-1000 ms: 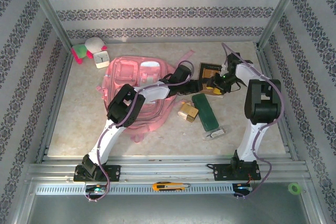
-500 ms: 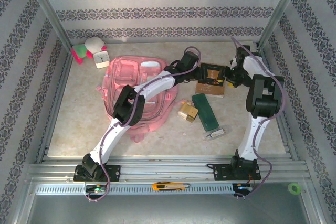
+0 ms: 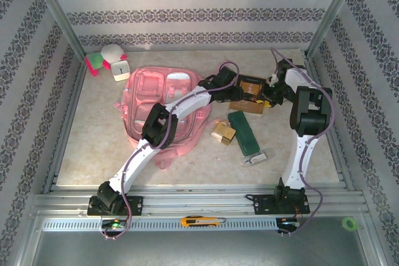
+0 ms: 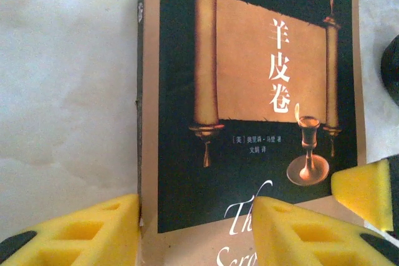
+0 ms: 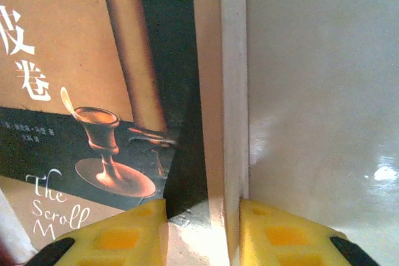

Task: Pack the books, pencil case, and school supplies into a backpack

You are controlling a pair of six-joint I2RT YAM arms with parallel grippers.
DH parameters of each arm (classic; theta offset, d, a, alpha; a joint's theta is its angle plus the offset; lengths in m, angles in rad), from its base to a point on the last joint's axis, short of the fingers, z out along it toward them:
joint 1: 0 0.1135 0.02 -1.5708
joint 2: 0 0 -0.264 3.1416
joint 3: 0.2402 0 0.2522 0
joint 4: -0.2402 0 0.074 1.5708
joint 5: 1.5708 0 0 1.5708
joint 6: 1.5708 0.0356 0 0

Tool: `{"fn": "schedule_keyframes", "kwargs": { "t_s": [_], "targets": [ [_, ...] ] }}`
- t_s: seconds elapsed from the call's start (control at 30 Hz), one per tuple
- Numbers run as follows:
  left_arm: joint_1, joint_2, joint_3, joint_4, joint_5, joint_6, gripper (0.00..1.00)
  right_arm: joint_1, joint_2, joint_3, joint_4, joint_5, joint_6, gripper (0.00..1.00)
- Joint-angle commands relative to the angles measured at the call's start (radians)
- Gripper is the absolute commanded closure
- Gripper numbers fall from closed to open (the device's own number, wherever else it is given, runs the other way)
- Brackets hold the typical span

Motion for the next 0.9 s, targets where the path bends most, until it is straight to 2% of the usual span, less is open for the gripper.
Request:
{"fn": "schedule_keyframes", "kwargs": {
  "t_s": [0.0, 0.1, 0.4, 0.5, 0.77, 0.87],
  "targets": [
    [-0.027, -0.022, 0.003, 0.051, 0.16, -0.048, 0.51, 0.041, 0.017, -0.056, 0.047, -0.193, 0.038, 0.72],
    [-0.031, -0.093, -0.057, 0.137, 0.209, -0.077, 0.51, 0.043, -0.009, -0.09, 0.08, -0.252, 0.059, 0.74],
    [-0.029, -0.222, -0.203, 0.316, 0.303, -0.15, 0.51, 0.038, -0.042, -0.136, 0.101, -0.264, 0.069, 0.75],
    [-0.028, -0.253, -0.245, 0.329, 0.301, -0.135, 0.51, 0.038, -0.047, -0.15, 0.116, -0.261, 0.075, 0.75],
    [-0.006, -0.171, -0.269, 0.341, 0.305, -0.141, 0.51, 0.041, -0.054, -0.16, 0.141, -0.26, 0.086, 0.75],
    [-0.005, -0.158, -0.259, 0.305, 0.272, -0.101, 0.52, 0.042, -0.057, -0.156, 0.14, -0.242, 0.089, 0.75]
  ]
}}
